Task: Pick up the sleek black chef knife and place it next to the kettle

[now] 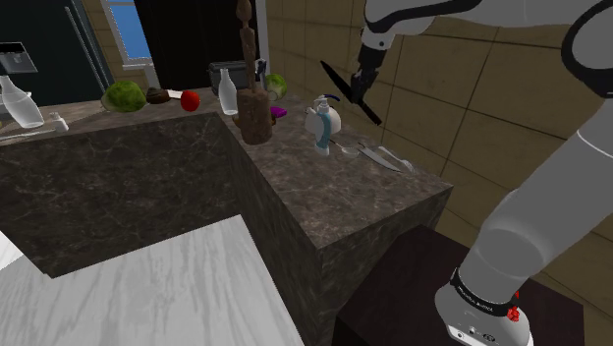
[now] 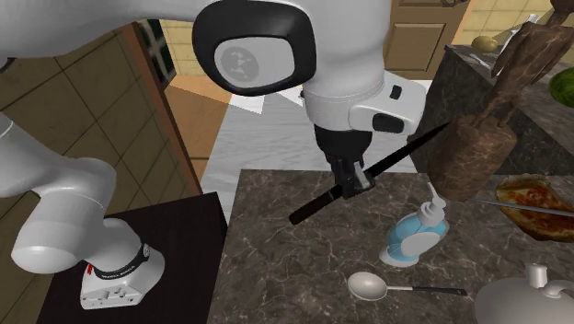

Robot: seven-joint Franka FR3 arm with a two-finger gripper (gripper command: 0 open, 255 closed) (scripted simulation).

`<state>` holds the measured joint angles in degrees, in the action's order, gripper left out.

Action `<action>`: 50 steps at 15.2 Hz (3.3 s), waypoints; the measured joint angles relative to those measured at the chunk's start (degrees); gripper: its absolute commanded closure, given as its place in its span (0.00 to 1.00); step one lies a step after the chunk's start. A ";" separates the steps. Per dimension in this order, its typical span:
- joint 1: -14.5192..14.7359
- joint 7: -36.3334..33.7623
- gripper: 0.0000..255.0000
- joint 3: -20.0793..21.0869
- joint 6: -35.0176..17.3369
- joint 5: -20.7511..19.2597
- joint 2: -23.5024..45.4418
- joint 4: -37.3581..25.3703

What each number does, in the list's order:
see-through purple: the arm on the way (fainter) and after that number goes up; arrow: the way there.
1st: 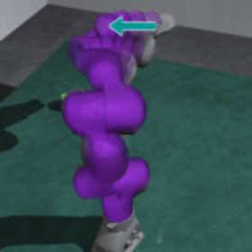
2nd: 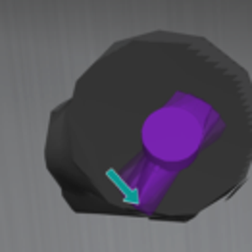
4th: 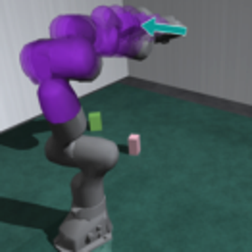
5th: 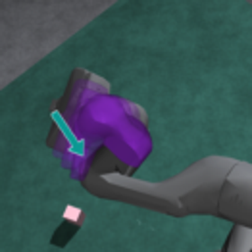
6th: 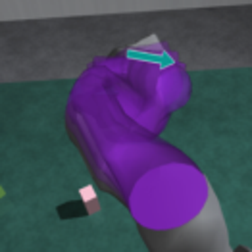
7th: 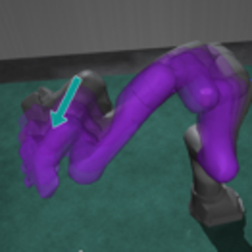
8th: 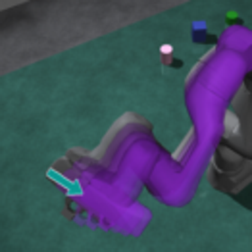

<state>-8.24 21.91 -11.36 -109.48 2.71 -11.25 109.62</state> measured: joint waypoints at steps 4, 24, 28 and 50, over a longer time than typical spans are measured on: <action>-1.53 4.93 1.00 -2.92 0.57 1.92 6.51 -6.57; -8.37 17.31 1.00 -7.44 1.02 10.41 27.42 -25.55; -8.10 17.65 1.00 -7.27 -2.28 10.64 27.64 -22.46; -8.01 20.98 1.00 -6.25 -17.42 13.41 30.94 -10.19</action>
<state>-16.25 42.89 -17.60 -126.91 16.12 19.69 99.43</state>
